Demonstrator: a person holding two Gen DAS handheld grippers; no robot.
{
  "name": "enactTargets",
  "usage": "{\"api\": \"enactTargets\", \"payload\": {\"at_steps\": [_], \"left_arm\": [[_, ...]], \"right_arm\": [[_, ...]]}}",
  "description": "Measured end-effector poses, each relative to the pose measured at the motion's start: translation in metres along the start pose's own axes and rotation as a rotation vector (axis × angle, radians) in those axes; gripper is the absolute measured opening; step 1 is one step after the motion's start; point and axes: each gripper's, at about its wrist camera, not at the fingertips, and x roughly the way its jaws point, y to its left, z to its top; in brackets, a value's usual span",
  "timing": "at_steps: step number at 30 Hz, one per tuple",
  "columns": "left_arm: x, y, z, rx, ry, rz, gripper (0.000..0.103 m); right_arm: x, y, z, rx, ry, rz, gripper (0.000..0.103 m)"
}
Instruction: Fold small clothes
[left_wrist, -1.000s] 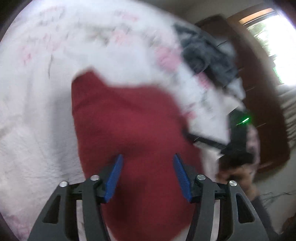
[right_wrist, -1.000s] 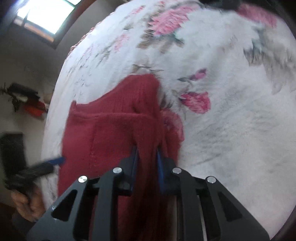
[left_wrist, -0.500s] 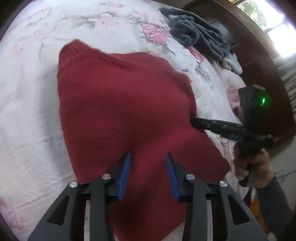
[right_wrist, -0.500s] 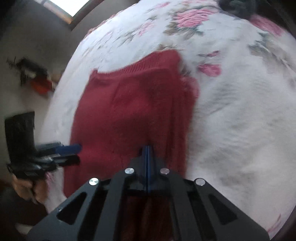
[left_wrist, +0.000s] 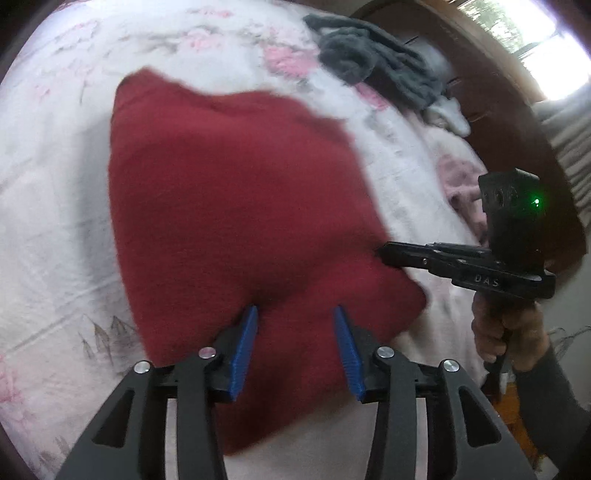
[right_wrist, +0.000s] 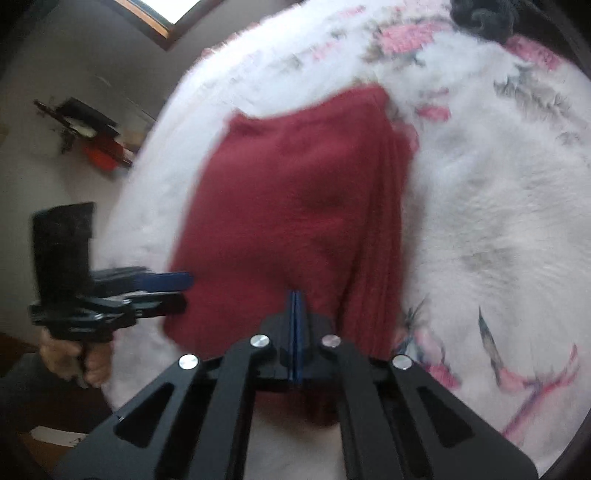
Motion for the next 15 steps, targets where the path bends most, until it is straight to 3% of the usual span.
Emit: {"api": "enactTargets", "payload": {"at_steps": [2,3,5,7,9,10,11,13,15], "left_arm": [[-0.016,-0.007,-0.007,0.016,-0.036,-0.016,0.051],[-0.020,-0.004,-0.013,0.016,-0.036,0.003,0.052],[-0.009,0.004,-0.021,-0.029,-0.005,0.020,0.051],[-0.015,0.009,-0.030,-0.080,-0.005,-0.017,0.052],[-0.033,0.008,-0.038,-0.108,-0.042,-0.056,0.065],[-0.041,0.010,-0.041,-0.128,-0.065,-0.077,0.079],[-0.055,0.017,-0.048,-0.158,-0.100,-0.090,0.080],[-0.066,0.033,-0.055,-0.202,-0.116,-0.105,0.080],[-0.075,0.056,-0.060,-0.271,-0.122,-0.121,0.080]], "right_arm": [[-0.008,0.004,-0.006,0.003,0.000,0.022,0.006],[0.000,-0.001,-0.012,0.001,0.026,-0.019,0.001],[0.018,-0.011,-0.016,0.010,0.074,-0.081,0.004],[0.012,-0.019,-0.020,0.071,0.062,-0.034,0.005],[-0.011,-0.019,-0.013,0.101,0.010,0.035,0.020],[-0.018,-0.023,-0.010,0.127,-0.010,0.059,0.029],[-0.024,-0.030,-0.007,0.159,-0.027,0.082,0.033],[-0.037,-0.054,0.001,0.257,-0.046,0.141,0.055],[-0.038,-0.078,0.009,0.349,-0.044,0.198,0.064]]}}
